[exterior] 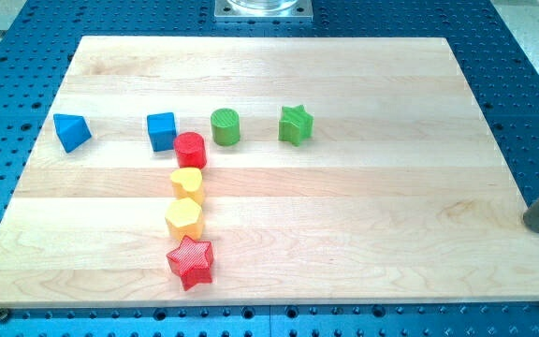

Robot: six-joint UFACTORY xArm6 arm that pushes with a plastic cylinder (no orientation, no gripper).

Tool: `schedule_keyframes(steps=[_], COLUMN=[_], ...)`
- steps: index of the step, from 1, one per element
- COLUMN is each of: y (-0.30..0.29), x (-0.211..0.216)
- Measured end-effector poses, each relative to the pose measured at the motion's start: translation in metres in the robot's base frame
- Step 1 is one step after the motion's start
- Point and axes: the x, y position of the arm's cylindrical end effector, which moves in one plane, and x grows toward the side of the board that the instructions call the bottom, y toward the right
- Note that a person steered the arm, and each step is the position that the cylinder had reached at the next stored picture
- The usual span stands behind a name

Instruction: Move the blue triangle parallel to the blue cube

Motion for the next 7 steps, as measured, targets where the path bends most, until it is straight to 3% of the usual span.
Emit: schedule_keyframes(steps=[1,3,4,5,7], y=[-0.013,-0.178,-0.207,-0.178,-0.091], x=[-0.001,-0.040,-0.015,-0.007,-0.192])
